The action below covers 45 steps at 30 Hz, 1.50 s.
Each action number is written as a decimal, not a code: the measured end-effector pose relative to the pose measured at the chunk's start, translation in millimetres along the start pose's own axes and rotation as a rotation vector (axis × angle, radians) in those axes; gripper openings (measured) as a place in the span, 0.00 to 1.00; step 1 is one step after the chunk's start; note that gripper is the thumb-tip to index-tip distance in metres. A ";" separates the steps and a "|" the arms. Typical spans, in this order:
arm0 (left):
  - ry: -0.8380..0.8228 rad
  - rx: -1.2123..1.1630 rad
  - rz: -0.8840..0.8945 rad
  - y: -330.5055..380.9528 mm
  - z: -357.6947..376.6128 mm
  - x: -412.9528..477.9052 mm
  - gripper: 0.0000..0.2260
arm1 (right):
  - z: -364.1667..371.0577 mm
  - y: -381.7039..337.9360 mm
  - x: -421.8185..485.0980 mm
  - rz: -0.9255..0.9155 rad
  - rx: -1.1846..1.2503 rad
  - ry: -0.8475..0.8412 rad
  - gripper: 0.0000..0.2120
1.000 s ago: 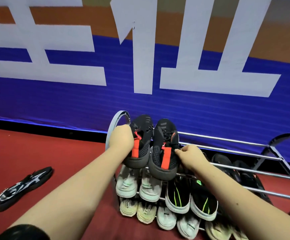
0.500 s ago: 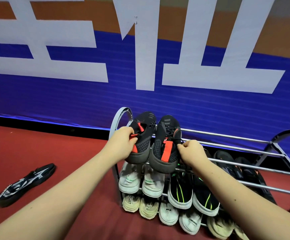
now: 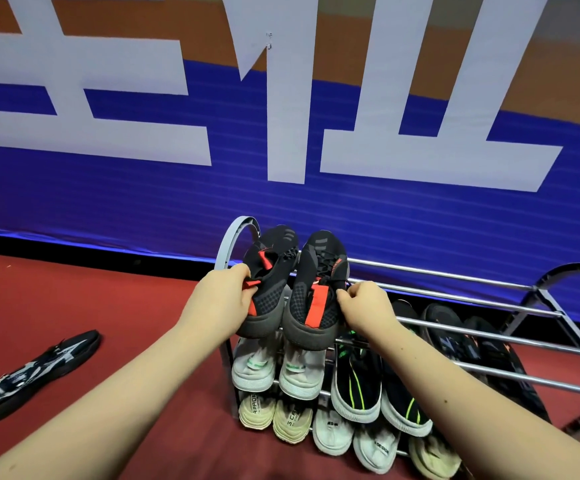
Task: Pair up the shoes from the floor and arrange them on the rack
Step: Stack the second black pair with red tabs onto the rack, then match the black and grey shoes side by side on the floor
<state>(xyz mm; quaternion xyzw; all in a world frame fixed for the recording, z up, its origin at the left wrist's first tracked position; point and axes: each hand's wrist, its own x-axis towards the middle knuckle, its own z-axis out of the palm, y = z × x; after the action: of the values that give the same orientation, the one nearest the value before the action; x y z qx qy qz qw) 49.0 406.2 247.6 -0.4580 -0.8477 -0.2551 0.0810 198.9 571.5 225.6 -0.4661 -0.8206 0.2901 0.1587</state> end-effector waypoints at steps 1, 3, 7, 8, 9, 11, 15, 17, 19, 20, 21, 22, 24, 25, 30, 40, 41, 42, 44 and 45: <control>0.010 0.007 0.003 1.1 -0.1 0.3 0.06 | -0.6 0.1 0.2 -0.001 0.008 -0.004 0.16; 0.016 -0.008 -0.001 2.1 -0.5 -0.3 0.05 | -2.7 0.5 -0.8 -0.001 0.012 0.000 0.16; 0.031 -0.044 -0.005 1.3 -1.9 -5.3 0.04 | -5.2 0.2 -1.9 0.015 -0.016 0.034 0.20; 0.034 -0.055 -0.006 0.8 -2.3 -5.9 0.04 | -5.6 -1.5 -2.2 0.014 -0.022 0.036 0.20; 0.034 -0.067 -0.008 -0.1 -2.4 -6.0 0.04 | -6.1 -3.4 -2.4 0.008 -0.032 0.033 0.21; 0.023 -0.106 -0.018 -1.4 -4.0 -7.2 0.05 | -7.6 -6.7 -3.9 -0.020 -0.071 0.017 0.22; 0.035 -0.212 -0.030 -0.9 -11.2 -14.9 0.06 | -18.1 -10.2 -10.0 -0.104 -0.138 0.112 0.22; 0.072 -0.248 -0.056 -1.9 -17.2 -18.8 0.04 | -24.1 -13.6 -12.7 -0.144 -0.119 0.205 0.20; 0.113 -0.265 -0.088 -4.9 -23.6 -21.5 0.02 | -28.4 -21.0 -15.6 -0.180 -0.079 0.244 0.17; 0.133 -0.272 -0.100 -5.5 -26.4 -22.8 0.02 | -30.7 -25.3 -17.8 -0.195 -0.058 0.250 0.16; 0.149 -0.276 -0.108 -5.9 -28.4 -24.0 0.03 | -33.1 -28.9 -20.1 -0.212 -0.038 0.258 0.15; 0.161 -0.279 -0.114 -5.5 -30.4 -25.2 0.03 | -36.3 -32.4 -22.6 -0.225 -0.016 0.266 0.15; 0.171 -0.282 -0.134 -6.8 -33.4 -27.3 0.04 | -42.0 -39.6 -27.1 -0.262 0.048 0.269 0.15; 0.173 -0.282 -0.147 -8.5 -34.8 -28.6 0.04 | -43.7 -43.1 -30.4 -0.277 0.080 0.267 0.14; 0.200 -0.216 -0.210 -21.5 -38.0 -38.3 0.03 | -37.1 -54.2 -43.2 -0.342 0.263 0.139 0.14; 0.164 0.121 -0.471 -70.9 -76.2 -92.7 0.03 | 18.5 -74.1 -72.1 -0.655 0.423 -0.211 0.14; 0.154 0.161 -0.490 -79.9 -78.4 -99.5 0.03 | 28.0 -75.3 -74.3 -0.673 0.420 -0.239 0.15; 0.144 0.193 -0.531 -92.7 -79.2 -111.5 0.03 | 42.0 -78.4 -78.1 -0.697 0.406 -0.287 0.15; 0.129 0.239 -0.616 -120.5 -78.9 -136.1 0.04 | 72.3 -83.2 -88.9 -0.741 0.367 -0.387 0.16; 0.122 0.260 -0.648 -136.3 -78.0 -147.8 0.05 | 89.8 -85.1 -94.5 -0.748 0.339 -0.427 0.15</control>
<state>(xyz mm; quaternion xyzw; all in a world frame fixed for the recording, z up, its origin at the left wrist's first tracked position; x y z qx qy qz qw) 13.9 196.6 210.8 -0.1351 -0.9680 -0.1845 0.1037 142.6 427.2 209.4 -0.0354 -0.8877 0.4325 0.1537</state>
